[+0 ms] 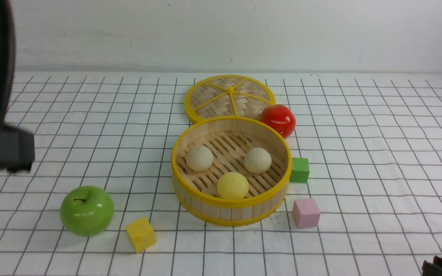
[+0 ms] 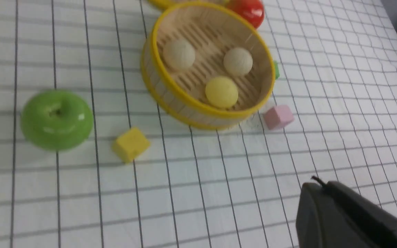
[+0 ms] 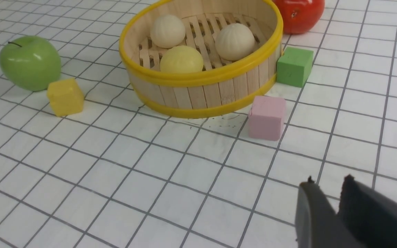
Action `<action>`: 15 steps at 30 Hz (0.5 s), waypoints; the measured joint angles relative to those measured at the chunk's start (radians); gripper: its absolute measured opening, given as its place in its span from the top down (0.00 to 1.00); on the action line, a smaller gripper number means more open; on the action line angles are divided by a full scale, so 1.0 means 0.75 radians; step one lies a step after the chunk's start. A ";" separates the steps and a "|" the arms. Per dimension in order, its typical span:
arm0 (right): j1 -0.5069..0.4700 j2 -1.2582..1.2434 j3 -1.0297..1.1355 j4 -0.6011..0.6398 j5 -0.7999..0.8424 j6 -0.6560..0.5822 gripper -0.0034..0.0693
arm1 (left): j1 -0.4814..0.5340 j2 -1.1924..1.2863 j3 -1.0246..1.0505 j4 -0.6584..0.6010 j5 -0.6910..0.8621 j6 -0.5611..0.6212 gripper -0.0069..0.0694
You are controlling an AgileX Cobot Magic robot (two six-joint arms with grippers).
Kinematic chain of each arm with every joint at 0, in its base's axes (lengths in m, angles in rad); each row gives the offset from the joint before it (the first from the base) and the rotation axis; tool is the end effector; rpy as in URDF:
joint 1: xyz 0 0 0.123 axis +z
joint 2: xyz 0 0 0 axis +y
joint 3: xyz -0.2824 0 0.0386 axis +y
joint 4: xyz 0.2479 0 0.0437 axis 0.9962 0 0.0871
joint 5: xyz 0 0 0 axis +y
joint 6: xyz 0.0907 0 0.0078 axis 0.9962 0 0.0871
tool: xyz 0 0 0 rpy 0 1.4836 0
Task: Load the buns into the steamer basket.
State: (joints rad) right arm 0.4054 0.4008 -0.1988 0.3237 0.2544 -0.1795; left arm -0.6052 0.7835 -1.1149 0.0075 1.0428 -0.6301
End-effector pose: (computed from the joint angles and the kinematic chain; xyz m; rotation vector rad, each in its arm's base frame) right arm 0.0813 0.0429 0.2300 -0.3172 1.9250 0.4366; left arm 0.1000 -0.0684 0.4183 -0.0278 2.2793 -0.6683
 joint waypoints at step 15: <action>0.000 0.000 0.000 0.000 0.000 0.000 0.76 | 0.000 -0.032 0.225 0.050 0.019 -0.034 0.93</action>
State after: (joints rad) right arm 0.4054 0.4008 -0.1988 0.3237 0.2544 -0.1795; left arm -0.6052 0.7592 -0.9463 0.0453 1.0573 -0.6555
